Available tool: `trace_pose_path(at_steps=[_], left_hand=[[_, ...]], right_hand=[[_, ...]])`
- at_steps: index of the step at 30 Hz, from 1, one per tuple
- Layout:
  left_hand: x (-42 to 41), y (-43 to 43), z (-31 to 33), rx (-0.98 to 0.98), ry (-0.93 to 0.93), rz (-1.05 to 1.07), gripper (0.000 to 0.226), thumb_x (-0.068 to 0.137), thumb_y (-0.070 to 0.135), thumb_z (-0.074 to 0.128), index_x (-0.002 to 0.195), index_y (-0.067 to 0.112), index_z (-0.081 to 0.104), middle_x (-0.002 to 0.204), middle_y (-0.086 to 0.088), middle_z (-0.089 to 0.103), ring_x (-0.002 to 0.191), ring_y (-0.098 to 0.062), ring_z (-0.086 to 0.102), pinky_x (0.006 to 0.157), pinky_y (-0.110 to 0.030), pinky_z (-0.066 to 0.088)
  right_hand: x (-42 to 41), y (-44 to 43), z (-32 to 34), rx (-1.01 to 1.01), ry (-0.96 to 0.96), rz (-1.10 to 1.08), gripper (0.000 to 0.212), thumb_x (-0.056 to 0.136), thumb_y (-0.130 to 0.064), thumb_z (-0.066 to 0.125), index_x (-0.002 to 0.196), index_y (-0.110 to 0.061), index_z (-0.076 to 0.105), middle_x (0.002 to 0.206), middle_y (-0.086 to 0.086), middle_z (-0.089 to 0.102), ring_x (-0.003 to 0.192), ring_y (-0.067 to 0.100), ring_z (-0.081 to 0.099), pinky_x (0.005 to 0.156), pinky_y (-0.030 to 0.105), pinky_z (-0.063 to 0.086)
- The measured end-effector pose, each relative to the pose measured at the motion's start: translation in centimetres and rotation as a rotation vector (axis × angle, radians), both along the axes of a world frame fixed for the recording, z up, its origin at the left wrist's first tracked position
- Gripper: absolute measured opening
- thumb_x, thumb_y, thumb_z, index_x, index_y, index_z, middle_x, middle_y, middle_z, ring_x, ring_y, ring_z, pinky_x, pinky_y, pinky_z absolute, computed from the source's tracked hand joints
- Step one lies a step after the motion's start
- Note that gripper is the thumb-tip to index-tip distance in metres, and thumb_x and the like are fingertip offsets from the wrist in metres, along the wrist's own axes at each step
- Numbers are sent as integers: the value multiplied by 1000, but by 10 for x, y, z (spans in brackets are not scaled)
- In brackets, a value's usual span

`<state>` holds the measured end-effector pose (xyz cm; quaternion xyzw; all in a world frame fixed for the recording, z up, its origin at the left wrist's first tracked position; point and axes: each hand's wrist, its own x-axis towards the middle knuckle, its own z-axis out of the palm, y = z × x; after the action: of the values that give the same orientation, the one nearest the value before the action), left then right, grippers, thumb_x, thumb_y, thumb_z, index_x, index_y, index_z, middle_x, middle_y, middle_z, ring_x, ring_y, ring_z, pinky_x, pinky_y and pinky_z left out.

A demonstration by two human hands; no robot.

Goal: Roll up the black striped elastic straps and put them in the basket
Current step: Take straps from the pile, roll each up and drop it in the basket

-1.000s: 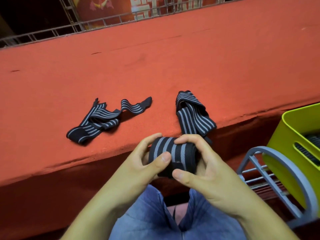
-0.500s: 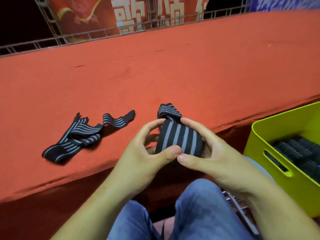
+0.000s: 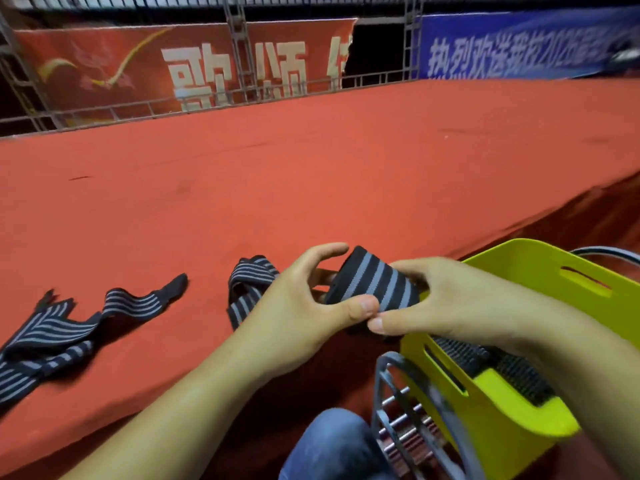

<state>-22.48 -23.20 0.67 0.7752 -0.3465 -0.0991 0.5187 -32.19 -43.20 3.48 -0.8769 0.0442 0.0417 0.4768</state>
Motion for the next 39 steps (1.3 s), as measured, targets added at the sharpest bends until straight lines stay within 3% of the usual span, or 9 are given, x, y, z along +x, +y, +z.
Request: trace_pose_path(at_steps=[6, 8, 11, 15, 19, 24, 29, 34, 39], left_hand=[[3, -75, 4, 28, 47, -134, 71, 82, 37, 85, 144, 34, 50, 114, 3, 75, 99, -5, 74, 84, -22, 59], [4, -100, -3, 33, 66, -160, 69, 83, 39, 84, 144, 33, 50, 112, -1, 76, 98, -8, 75, 88, -28, 60], [7, -128, -17, 113, 44, -202, 66, 87, 45, 79, 144, 31, 49, 109, 1, 76, 98, -9, 75, 93, -32, 58], [7, -151, -41, 219, -66, -215, 51, 94, 47, 70, 140, 33, 51, 106, 14, 75, 102, 1, 69, 96, -27, 51], [7, -154, -63, 275, -251, -159, 37, 98, 44, 65, 133, 37, 58, 108, 18, 74, 103, 5, 65, 97, -27, 49], [-4, -165, -80, 242, -367, -126, 26, 100, 35, 64, 126, 35, 64, 102, 16, 72, 101, -3, 64, 93, -28, 48], [-1, -168, -88, 250, -412, -93, 23, 102, 37, 56, 122, 36, 65, 102, 13, 70, 100, -5, 61, 91, -28, 45], [-1, -169, -93, 235, -422, -86, 29, 99, 44, 43, 119, 40, 63, 100, 16, 71, 88, -4, 51, 85, -34, 46], [-3, -171, -93, 213, -430, -62, 31, 99, 41, 42, 118, 36, 66, 101, 15, 72, 97, -8, 54, 91, -39, 46]], right_hand=[[-7, -62, 12, -132, 73, -59, 58, 72, -38, 93, 122, -31, 65, 106, -8, 80, 100, 12, 76, 101, 42, 57], [-10, -83, 10, -158, 131, -112, 51, 73, -40, 92, 115, -28, 68, 100, -7, 80, 95, 12, 76, 94, 36, 58], [-11, -106, 1, -212, 213, -148, 51, 67, -46, 91, 108, -24, 70, 96, -4, 81, 93, 18, 77, 92, 42, 58], [-18, -134, -20, -261, 328, -200, 38, 75, -35, 88, 101, -16, 68, 83, -3, 71, 75, 15, 65, 72, 31, 49], [-23, -157, -39, -523, 500, -198, 64, 69, -56, 88, 108, -10, 68, 94, 3, 72, 94, 25, 71, 77, 36, 52], [-18, -162, -76, -847, 704, -129, 66, 66, -67, 88, 99, -15, 64, 86, -2, 63, 96, 28, 66, 84, 34, 56], [-8, -151, -98, -990, 783, -50, 81, 73, -67, 84, 128, -11, 65, 125, 7, 69, 116, 27, 67, 89, 33, 54], [3, -145, -117, -1049, 834, -7, 90, 72, -66, 85, 137, -9, 59, 136, 8, 61, 126, 28, 60, 99, 41, 56], [16, -140, -136, -1058, 923, -39, 116, 63, -68, 90, 150, -7, 42, 150, 7, 50, 135, 33, 57, 106, 47, 53]])
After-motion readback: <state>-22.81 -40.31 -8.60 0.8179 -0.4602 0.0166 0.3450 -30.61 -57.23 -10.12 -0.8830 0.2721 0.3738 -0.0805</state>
